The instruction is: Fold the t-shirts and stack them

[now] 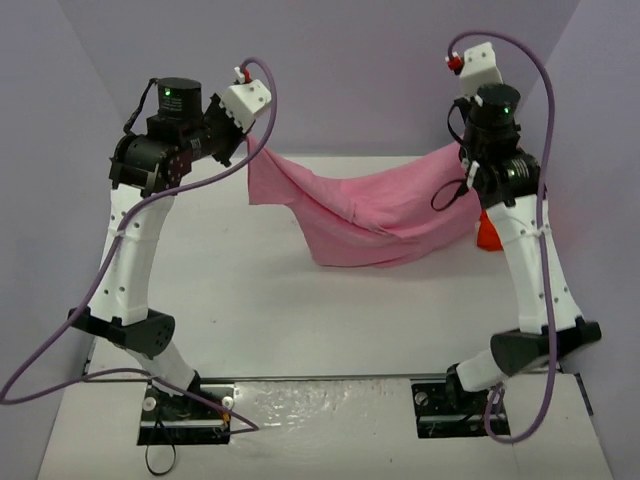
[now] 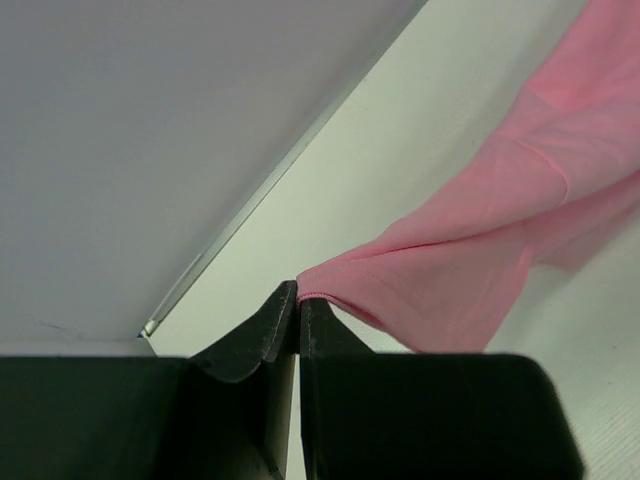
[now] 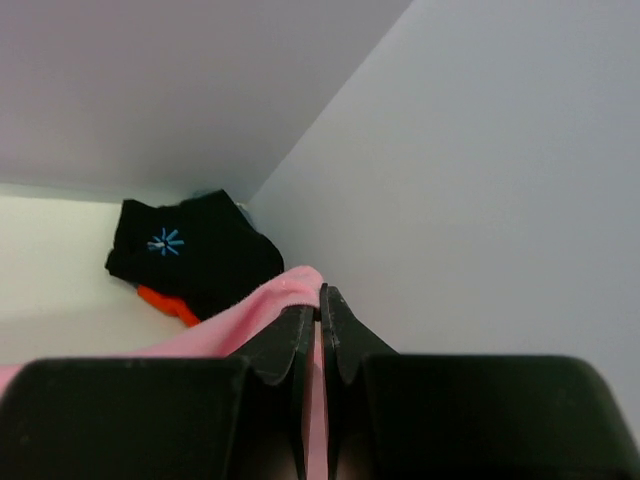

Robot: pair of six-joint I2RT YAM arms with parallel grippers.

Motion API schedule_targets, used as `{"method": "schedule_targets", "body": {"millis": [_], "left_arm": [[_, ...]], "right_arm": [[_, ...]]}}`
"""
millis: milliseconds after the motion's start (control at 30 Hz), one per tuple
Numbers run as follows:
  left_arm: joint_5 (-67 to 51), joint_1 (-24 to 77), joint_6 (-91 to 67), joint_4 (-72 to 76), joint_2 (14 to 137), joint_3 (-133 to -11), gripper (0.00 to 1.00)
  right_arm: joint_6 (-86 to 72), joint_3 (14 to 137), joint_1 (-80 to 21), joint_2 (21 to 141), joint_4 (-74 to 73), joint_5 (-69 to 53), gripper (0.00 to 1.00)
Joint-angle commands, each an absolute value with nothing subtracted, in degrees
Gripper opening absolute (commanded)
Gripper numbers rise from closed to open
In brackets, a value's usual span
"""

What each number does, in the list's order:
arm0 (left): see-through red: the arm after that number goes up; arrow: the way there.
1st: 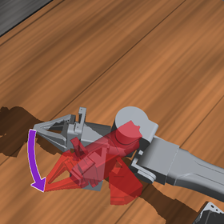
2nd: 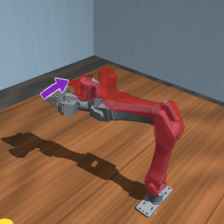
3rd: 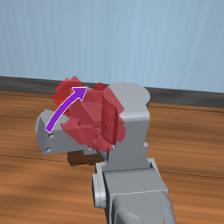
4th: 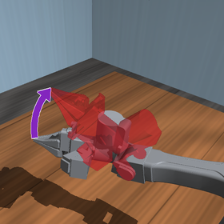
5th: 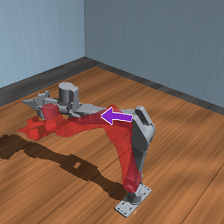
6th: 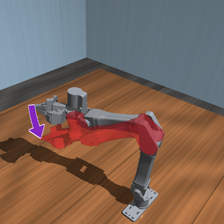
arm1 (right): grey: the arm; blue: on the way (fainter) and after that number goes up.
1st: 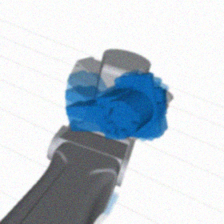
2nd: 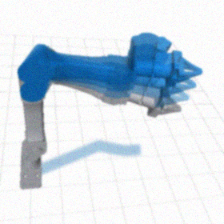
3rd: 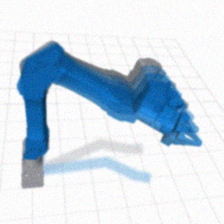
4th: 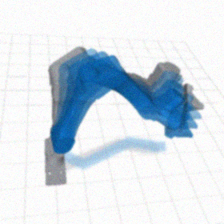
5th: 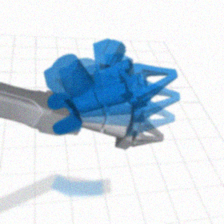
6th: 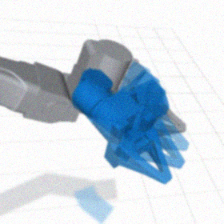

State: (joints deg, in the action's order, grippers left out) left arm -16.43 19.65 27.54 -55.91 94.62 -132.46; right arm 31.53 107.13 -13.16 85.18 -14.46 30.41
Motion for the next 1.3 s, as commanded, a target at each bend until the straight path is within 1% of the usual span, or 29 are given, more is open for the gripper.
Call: {"method": "schedule_targets", "body": {"millis": [0,67,233,367,433,467,500,533,567,633,867,1067,1267], "left_arm": [[-13.2,19.3,30.2,-54.0,92.1,-134.1,0.0],[-12.5,17.7,29.8,-54.0,90.7,-132.6,0.0],[-11.5,11.0,28.8,-54.3,86.4,-130.1,0.0],[-9.2,8.9,28.9,-54.6,84.4,-127.8,0.0],[-9.1,7.7,28.0,-54.5,83.7,-126.2,0.0],[-9.0,7.4,27.8,-54.2,83.7,-125.6,0.0],[-8.7,7.1,27.7,-53.8,83.8,-124.6,0.0],[-8.5,6.9,27.6,-53.4,84.0,-123.8,0.0],[-8.4,6.5,27.4,-53.0,84.3,-123.3,0.0],[-8.2,6.4,26.9,-51.6,84.9,-121.4,0.0],[-8.9,6.2,25.2,-48.6,86.9,-121.1,0.0],[-7.1,6.2,24.5,-45.5,87.6,-119.1,0.0],[-4.7,6.8,23.8,-41.3,88.2,-116.3,0.0]], "right_arm": [[33.0,124.7,-13.7,98.5,-8.6,30.9,0.0],[33.1,131.6,-15.4,106.5,-8.5,29.6,0.0],[36.2,145.1,-23.8,124.2,-6.8,28.9,0.0],[37.0,146.6,-28.2,136.5,-6.0,24.2,0.0],[37.1,146.5,-30.7,141.8,-5.5,23.8,0.01],[37.5,146.2,-31.7,143.0,-5.2,24.5,0.1],[37.7,145.3,-32.6,143.7,-4.0,25.2,0.43],[37.9,144.1,-33.3,144.5,-2.8,25.7,0.73],[38.0,142.3,-33.5,145.2,-1.4,26.1,0.9],[37.3,141.2,-33.3,146.4,-0.5,27.0,0.97],[37.6,138.8,-32.4,143.6,1.9,30.2,1.0],[34.5,133.5,-33.8,135.2,0.4,30.7,0.99],[21.5,119.8,-37.9,122.7,-9.4,21.4,0.97]]}}
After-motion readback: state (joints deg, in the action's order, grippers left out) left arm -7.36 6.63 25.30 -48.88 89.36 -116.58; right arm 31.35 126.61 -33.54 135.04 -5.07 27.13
